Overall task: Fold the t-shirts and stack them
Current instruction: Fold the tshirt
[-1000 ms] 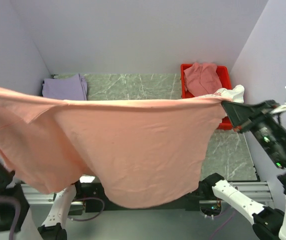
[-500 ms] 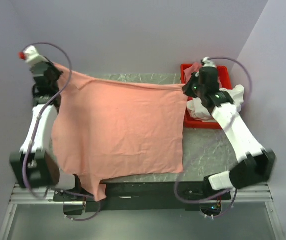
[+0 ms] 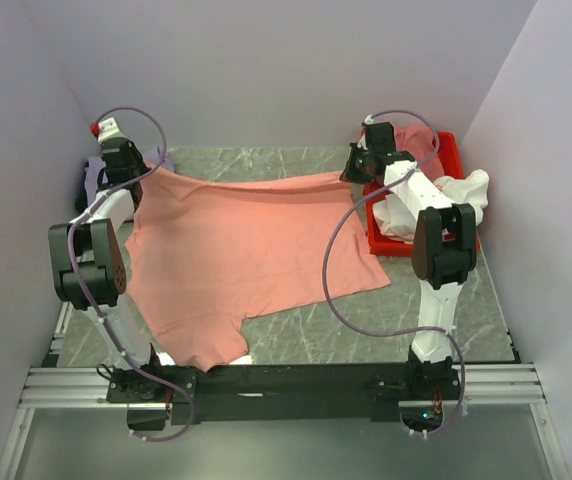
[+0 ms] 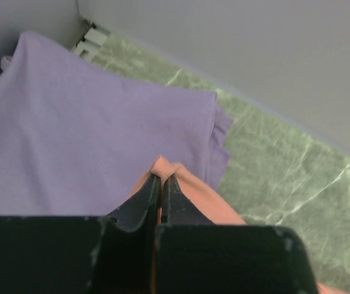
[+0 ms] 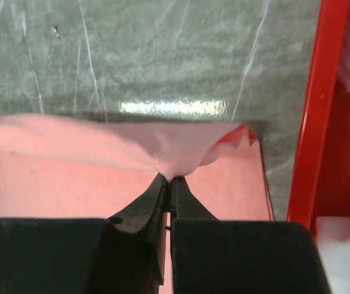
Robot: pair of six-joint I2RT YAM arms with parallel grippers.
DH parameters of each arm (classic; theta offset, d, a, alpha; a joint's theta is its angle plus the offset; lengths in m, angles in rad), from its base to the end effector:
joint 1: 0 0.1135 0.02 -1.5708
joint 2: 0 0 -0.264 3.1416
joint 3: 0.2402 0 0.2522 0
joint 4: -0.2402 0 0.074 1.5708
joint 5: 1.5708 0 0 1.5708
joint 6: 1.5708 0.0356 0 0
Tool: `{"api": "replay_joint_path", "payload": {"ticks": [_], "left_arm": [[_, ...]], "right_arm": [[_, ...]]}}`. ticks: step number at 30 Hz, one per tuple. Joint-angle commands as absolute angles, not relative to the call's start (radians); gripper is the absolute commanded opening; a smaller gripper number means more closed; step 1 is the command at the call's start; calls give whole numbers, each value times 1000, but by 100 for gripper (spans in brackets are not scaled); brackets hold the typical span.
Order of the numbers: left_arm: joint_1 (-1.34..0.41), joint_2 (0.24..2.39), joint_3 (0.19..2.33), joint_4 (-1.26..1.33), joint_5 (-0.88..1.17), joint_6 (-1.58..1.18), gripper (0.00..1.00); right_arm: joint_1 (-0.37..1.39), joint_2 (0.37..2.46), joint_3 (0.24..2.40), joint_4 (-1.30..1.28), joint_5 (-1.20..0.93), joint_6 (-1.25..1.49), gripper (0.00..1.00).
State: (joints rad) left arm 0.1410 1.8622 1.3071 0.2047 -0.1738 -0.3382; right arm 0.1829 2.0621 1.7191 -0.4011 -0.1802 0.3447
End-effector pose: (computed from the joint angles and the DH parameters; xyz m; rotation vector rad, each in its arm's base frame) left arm 0.4329 0.0677 0.2508 -0.5670 1.8300 0.0342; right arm 0.4665 0.0928 0.2466 0.0969 2.3458 0.4729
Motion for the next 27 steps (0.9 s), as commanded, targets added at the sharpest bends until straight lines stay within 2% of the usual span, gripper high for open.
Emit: {"api": "replay_joint_path", "payload": {"ticks": [1,14,19,27], "left_arm": [[156,1816,1350,307,-144,-362,0],[135,1501,1063,262,-241,-593,0],[100,1384,970,103,-406,-689,1],[80,1201,867,-146,-492,-857,1]], "right_arm": [[160,2054,1804,-397,-179,322,0],[120,2052,1859,-459,-202,259,0],[115,2056,1878,-494,-221,206,0],[112,2071,1931,-566,-206,141,0]]}}
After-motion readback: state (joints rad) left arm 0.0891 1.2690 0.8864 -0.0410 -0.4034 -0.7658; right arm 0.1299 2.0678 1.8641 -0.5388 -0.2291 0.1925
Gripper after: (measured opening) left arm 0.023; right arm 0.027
